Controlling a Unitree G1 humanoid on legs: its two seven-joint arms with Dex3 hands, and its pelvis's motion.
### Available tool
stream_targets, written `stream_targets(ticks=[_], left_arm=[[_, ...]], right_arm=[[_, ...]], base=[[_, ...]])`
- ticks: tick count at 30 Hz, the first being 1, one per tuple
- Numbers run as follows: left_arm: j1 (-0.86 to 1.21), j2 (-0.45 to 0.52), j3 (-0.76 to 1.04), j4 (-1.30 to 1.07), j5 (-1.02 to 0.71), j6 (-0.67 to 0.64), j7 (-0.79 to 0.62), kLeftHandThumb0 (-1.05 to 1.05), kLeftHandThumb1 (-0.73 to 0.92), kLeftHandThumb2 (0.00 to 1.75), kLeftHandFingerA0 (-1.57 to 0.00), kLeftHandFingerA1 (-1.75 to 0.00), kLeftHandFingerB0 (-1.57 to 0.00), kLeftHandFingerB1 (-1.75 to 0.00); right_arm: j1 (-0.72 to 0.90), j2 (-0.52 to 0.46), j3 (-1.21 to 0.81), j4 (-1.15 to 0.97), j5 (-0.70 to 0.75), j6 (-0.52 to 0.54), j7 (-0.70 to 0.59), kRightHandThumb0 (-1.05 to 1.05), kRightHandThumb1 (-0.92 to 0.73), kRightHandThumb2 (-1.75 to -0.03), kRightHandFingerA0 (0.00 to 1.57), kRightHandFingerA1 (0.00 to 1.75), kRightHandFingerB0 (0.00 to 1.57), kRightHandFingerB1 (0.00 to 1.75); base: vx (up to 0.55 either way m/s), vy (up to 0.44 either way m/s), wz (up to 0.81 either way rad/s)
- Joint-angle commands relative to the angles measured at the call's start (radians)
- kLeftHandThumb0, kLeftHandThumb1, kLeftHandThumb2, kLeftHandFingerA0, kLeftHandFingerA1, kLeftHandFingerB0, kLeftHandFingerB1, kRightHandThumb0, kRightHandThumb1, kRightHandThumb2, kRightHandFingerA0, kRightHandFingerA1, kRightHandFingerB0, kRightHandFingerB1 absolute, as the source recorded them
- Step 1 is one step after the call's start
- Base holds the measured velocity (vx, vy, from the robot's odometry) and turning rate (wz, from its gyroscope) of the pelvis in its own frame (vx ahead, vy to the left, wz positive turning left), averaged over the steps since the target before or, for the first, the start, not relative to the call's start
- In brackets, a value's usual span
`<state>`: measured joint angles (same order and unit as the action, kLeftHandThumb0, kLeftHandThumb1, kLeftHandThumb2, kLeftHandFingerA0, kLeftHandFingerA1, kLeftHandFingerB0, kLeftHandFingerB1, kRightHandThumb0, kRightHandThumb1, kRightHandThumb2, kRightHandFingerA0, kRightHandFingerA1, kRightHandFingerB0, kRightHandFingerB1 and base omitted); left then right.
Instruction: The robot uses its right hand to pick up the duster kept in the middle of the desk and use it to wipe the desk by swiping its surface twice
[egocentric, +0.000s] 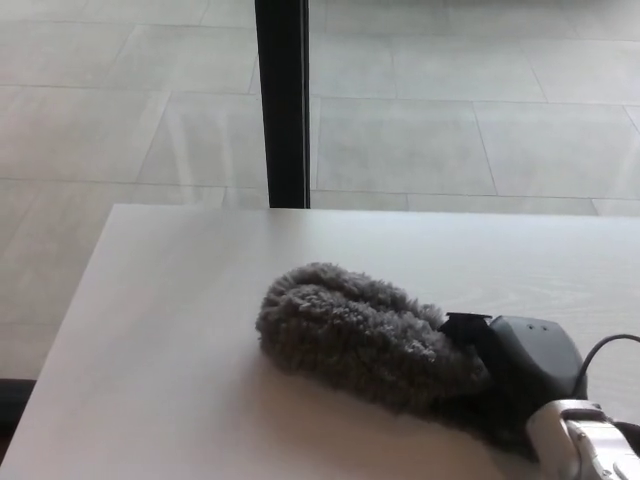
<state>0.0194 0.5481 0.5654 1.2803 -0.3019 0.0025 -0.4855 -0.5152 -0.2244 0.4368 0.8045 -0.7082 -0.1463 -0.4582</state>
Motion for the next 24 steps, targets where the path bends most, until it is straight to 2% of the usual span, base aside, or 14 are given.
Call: stream_targets(ticks=[1,4,5,8,10,12,13,16,19,20,21,22,23,24], left_arm=[[0.001,0.002,0.016,0.001,-0.026,0.018,0.015,-0.40,0.88,0.68,-0.45,-0.55,-0.43,-0.44],[0.004,0.001,0.028,0.000,-0.035,0.023,0.017,-0.38,0.88,0.67,-0.45,-0.54,-0.44,-0.44],[0.006,0.001,0.030,0.002,-0.035,0.021,0.011,-0.40,0.89,0.67,-0.45,-0.55,-0.43,-0.44],[0.011,0.001,0.036,0.002,-0.038,0.027,0.004,-0.41,0.85,0.67,-0.44,-0.55,-0.45,-0.45],[0.017,0.000,0.029,0.003,-0.030,0.014,-0.006,-0.43,0.88,0.67,-0.43,-0.55,-0.42,-0.44],[0.023,0.002,0.025,-0.001,-0.026,0.007,-0.011,-0.43,0.88,0.67,-0.43,-0.55,-0.42,-0.44],[0.023,0.001,0.024,-0.001,-0.026,0.009,-0.013,-0.43,0.88,0.67,-0.42,-0.54,-0.39,-0.43],[0.025,0.004,0.025,0.001,-0.027,0.011,-0.013,-0.42,0.84,0.70,-0.44,-0.58,-0.43,-0.46],[0.023,0.004,0.029,0.003,-0.031,0.019,-0.003,-0.39,0.86,0.69,-0.43,-0.54,-0.43,-0.45],[0.022,0.004,0.031,0.003,-0.033,0.024,0.001,-0.39,0.84,0.72,-0.41,-0.55,-0.40,-0.46],[0.023,0.004,0.031,0.000,-0.034,0.025,-0.004,-0.39,0.86,0.71,-0.39,-0.55,-0.40,-0.46],[0.026,0.004,0.029,-0.001,-0.034,0.025,-0.010,-0.41,0.87,0.68,-0.39,-0.54,-0.39,-0.44],[0.026,0.005,0.029,0.001,-0.035,0.026,-0.013,-0.39,0.68,1.10,-0.38,-0.64,-0.31,-0.57],[0.026,0.005,0.031,0.002,-0.038,0.027,-0.017,-0.41,0.69,1.10,-0.37,-0.63,-0.31,-0.57]], right_arm=[[-0.014,-0.106,-0.008,0.212,-0.022,0.037,-0.071,-0.27,-0.52,-0.59,0.94,1.58,0.83,0.65],[-0.018,-0.139,-0.014,0.279,-0.009,0.059,-0.053,-0.27,-0.50,-0.58,0.91,1.62,0.81,0.63],[-0.003,-0.175,-0.009,0.308,-0.019,0.053,-0.072,-0.24,-0.52,-0.59,0.91,1.58,0.85,0.70],[0.022,-0.224,-0.010,0.369,-0.018,0.082,-0.099,-0.28,-0.55,-0.56,0.93,1.58,0.86,0.64],[0.043,-0.259,-0.036,0.417,0.009,0.111,-0.107,-0.39,-0.52,-0.62,0.86,1.61,0.81,0.76],[0.039,-0.264,-0.031,0.434,0.003,0.150,-0.104,-0.39,-0.52,-0.62,0.86,1.61,0.81,0.76],[0.044,-0.266,-0.059,0.441,0.034,0.141,-0.109,-0.31,-0.56,-0.56,0.90,1.63,0.84,0.72],[0.052,-0.270,-0.098,0.455,0.068,0.155,-0.095,-0.31,-0.61,-0.60,0.84,1.69,0.78,0.82],[0.053,-0.256,-0.115,0.467,0.076,0.173,-0.094,-0.36,-0.56,-0.59,0.85,1.68,0.82,0.77],[0.058,-0.246,-0.116,0.469,0.075,0.179,-0.110,-0.33,-0.58,-0.58,0.86,1.71,0.81,0.96],[0.062,-0.239,-0.117,0.468,0.075,0.177,-0.123,-0.36,-0.58,-0.58,0.85,1.74,0.83,0.92],[0.062,-0.232,-0.119,0.465,0.079,0.179,-0.114,-0.36,-0.56,-0.59,0.85,1.69,0.80,0.79],[0.062,-0.225,-0.117,0.461,0.079,0.179,-0.113,-0.34,-0.42,-0.88,1.15,1.33,0.79,0.95],[0.061,-0.216,-0.115,0.459,0.078,0.184,-0.110,-0.33,-0.59,-0.58,0.83,1.71,0.81,0.85]], base=[[0.00,0.000,0.00],[0.00,0.000,0.00],[0.00,0.000,0.00],[0.00,0.000,0.00],[0.00,0.000,0.00],[0.00,0.000,0.00],[0.00,0.000,0.00],[0.00,0.000,0.00],[0.00,0.000,0.00],[0.00,0.000,0.00],[0.00,0.000,0.00],[0.00,0.000,0.00],[0.00,0.000,0.00],[0.00,0.000,0.00]])
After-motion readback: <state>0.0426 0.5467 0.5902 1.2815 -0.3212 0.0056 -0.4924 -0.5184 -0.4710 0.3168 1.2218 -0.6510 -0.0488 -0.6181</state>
